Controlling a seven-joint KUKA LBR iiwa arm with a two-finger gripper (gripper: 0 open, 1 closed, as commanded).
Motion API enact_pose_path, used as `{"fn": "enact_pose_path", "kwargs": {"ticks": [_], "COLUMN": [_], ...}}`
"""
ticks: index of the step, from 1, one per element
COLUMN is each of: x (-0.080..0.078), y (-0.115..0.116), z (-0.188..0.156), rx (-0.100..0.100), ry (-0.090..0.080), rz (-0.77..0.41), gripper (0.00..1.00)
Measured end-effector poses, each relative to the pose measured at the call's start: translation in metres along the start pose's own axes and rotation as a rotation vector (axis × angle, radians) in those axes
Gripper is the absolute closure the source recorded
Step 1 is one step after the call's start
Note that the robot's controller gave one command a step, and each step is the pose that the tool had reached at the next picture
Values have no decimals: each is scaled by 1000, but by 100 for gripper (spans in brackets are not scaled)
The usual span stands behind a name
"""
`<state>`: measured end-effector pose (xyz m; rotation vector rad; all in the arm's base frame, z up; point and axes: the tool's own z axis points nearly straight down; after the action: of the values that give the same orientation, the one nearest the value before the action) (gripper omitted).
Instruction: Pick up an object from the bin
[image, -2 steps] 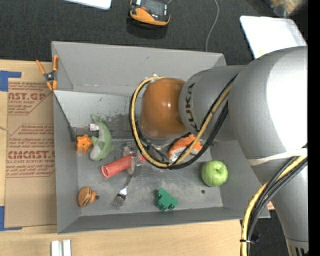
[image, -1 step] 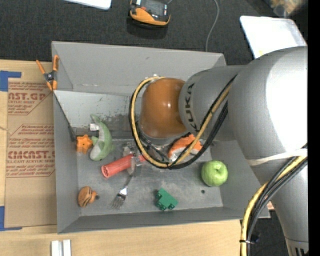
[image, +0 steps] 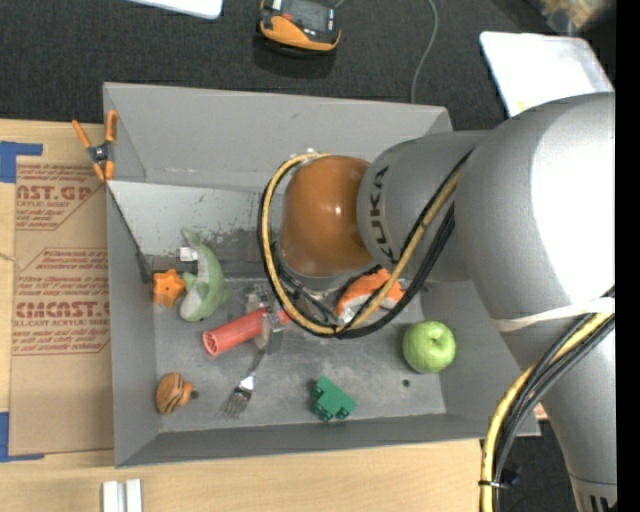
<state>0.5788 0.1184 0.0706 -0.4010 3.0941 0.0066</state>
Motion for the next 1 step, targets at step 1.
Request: {"fn": "enact_pose_path", "kwargs": {"ticks": [1], "x": [0], "y": [0], "z": [0], "rx": [0], "ry": [0], "rz": [0], "gripper": [100]}}
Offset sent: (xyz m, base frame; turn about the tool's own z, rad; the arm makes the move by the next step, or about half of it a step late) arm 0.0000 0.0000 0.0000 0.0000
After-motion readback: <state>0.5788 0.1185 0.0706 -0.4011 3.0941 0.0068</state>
